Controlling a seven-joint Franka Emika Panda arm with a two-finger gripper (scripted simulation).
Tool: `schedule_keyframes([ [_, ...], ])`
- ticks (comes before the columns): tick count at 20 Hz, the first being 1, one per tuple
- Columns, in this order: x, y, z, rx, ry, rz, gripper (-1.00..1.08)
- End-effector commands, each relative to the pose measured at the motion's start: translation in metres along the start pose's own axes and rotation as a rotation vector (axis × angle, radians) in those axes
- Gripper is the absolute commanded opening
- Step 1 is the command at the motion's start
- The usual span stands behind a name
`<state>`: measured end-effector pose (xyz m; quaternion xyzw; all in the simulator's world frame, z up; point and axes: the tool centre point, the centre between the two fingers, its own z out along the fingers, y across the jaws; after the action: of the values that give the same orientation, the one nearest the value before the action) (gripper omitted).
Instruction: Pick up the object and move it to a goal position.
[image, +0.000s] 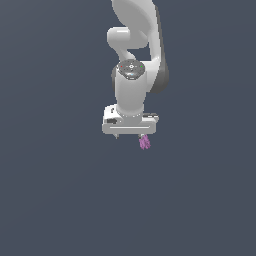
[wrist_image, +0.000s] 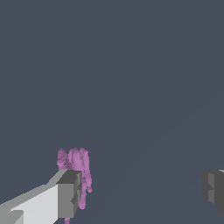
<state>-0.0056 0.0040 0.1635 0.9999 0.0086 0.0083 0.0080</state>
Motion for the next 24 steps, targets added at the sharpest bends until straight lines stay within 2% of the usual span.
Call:
schedule_keyframes([
  [1,-0.009,-0.015,0.010,0.003,-0.003,-0.020,1.00],
  [6,-0.034,-0.049,0.033,0.010,-0.009,-0.068,1.00],
  [11,-0.052,-0.071,0.048,0.015,-0.014,-0.101,1.00],
  [16,-0.060,-0.079,0.054,0.017,-0.015,-0.115,1.00],
  [24,-0.060,-0.079,0.065,0.017,-0.016,-0.114,1.00],
])
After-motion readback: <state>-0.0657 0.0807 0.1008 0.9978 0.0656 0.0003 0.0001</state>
